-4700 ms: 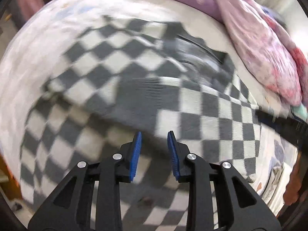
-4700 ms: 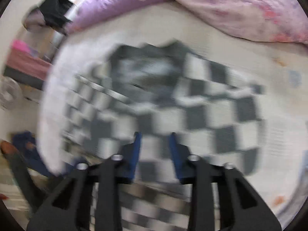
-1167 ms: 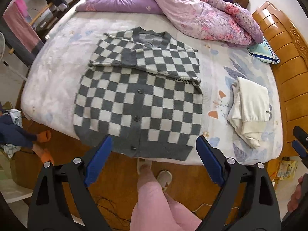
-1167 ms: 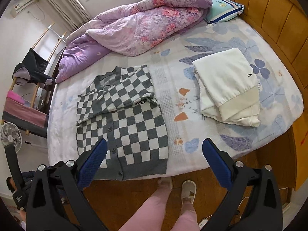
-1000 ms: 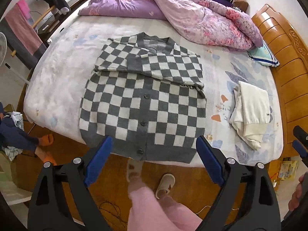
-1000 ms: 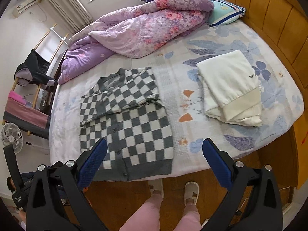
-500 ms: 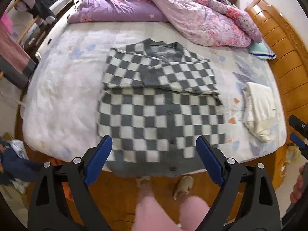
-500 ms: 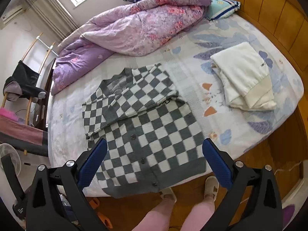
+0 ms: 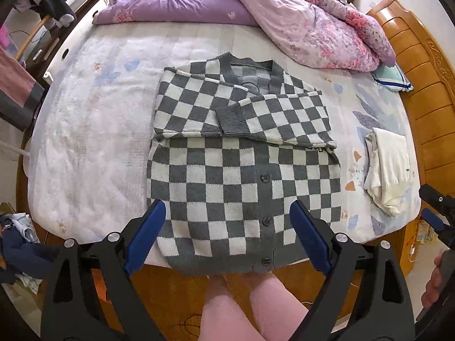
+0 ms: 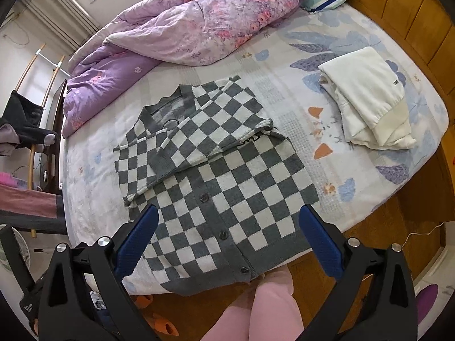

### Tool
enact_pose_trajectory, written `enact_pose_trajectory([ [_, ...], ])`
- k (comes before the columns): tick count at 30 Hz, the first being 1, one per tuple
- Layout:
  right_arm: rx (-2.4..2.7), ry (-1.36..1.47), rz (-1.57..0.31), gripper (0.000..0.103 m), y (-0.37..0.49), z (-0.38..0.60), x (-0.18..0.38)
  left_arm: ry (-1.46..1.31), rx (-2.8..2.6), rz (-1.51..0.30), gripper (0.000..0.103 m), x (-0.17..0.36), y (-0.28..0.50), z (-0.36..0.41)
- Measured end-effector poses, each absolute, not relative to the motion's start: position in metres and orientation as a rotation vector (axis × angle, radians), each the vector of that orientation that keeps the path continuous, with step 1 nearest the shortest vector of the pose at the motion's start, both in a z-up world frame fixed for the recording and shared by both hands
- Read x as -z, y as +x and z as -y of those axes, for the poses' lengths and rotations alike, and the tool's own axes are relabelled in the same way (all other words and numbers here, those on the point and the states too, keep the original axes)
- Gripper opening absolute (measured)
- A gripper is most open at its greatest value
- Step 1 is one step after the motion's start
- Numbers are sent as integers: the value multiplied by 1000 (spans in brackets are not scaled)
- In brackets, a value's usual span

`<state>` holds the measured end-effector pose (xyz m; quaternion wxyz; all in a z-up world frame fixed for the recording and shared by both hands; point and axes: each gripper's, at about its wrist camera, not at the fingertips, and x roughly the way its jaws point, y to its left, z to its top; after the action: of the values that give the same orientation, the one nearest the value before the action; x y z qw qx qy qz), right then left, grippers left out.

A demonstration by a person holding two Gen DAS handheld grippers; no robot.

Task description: Fold large clothes

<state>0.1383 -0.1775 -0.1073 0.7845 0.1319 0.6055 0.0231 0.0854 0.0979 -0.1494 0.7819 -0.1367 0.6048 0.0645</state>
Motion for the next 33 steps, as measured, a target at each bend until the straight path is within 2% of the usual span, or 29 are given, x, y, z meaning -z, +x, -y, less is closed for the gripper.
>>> enact_pose_trajectory([
  [8,-80,326,-1375,95,199,190,140,-332,-222,-1355,89,171,134,-100],
  [11,-102,333,-1389,95,228,201,151,-362,-263,-1358,93,179,154,-103],
  [25,-171,276,-1525,95,357,223,231,-436,-430,-1476,93,246,234,-134],
  [30,-149,275,-1518,95,389,227,250,-487,-436,-1489,92,273,266,-168],
  [33,-89,185,-1437,95,405,227,255,-483,-448,-1481,93,290,290,-192],
])
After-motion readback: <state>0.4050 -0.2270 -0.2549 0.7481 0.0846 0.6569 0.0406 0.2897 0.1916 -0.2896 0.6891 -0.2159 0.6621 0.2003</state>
